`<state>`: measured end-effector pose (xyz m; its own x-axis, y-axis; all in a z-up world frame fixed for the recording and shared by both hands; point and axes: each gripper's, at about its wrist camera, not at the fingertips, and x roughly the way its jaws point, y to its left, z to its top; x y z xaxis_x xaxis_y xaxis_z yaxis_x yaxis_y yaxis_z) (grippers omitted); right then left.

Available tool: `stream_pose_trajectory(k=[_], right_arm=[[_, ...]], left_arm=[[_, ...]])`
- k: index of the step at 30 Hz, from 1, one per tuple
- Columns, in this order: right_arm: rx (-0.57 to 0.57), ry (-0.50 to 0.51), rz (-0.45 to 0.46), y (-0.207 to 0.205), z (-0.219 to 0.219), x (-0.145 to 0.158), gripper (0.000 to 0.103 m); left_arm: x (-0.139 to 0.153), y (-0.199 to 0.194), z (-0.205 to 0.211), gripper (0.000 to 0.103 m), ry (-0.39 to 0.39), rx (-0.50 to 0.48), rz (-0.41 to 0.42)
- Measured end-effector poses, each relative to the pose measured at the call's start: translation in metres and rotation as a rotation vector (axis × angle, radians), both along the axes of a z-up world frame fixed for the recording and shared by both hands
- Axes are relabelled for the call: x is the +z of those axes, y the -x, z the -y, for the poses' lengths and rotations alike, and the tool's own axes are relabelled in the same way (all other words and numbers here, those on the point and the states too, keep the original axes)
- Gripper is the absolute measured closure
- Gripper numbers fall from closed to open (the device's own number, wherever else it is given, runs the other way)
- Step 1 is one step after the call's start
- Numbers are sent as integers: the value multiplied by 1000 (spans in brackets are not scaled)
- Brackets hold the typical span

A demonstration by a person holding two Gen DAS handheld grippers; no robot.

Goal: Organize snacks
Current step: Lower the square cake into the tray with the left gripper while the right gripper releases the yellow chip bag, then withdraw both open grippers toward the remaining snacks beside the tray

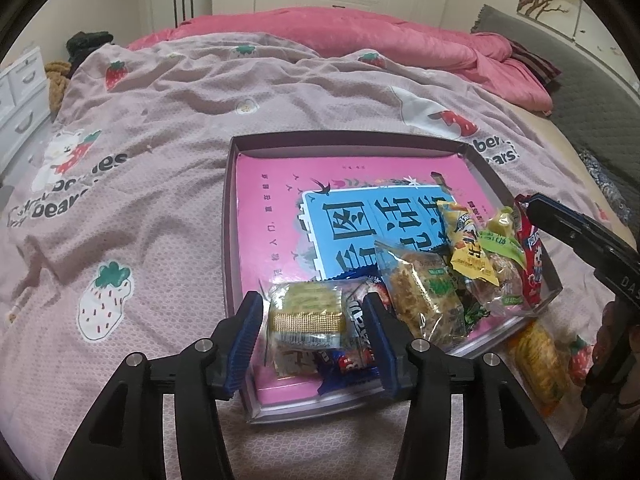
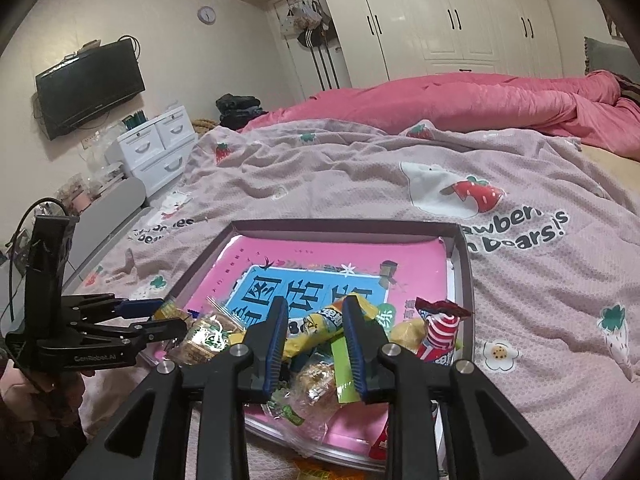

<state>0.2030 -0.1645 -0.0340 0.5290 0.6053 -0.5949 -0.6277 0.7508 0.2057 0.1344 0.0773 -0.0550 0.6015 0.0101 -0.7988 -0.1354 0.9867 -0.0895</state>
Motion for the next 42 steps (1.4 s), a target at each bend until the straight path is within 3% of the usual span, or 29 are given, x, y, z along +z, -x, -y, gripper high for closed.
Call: stream_pose_trajectory(k=[12,16,23,35,42], right_arm=[[-8,-20,31,6,6,12,71],[-11,-26,44,10,9,17,64],[-20,-33,53,15,14,24,62],[-44,-48,67,31,29,37,52],[-75,-34,45,39,37,36,52]], left_arm=[[14,5,2,44,2,-5,29],[23,9,5,38,1,-10,48],[35,15,10,34,2,-17,73],[50,27,32,32,4,-66,92],[51,36,48,31,14,-105,85]])
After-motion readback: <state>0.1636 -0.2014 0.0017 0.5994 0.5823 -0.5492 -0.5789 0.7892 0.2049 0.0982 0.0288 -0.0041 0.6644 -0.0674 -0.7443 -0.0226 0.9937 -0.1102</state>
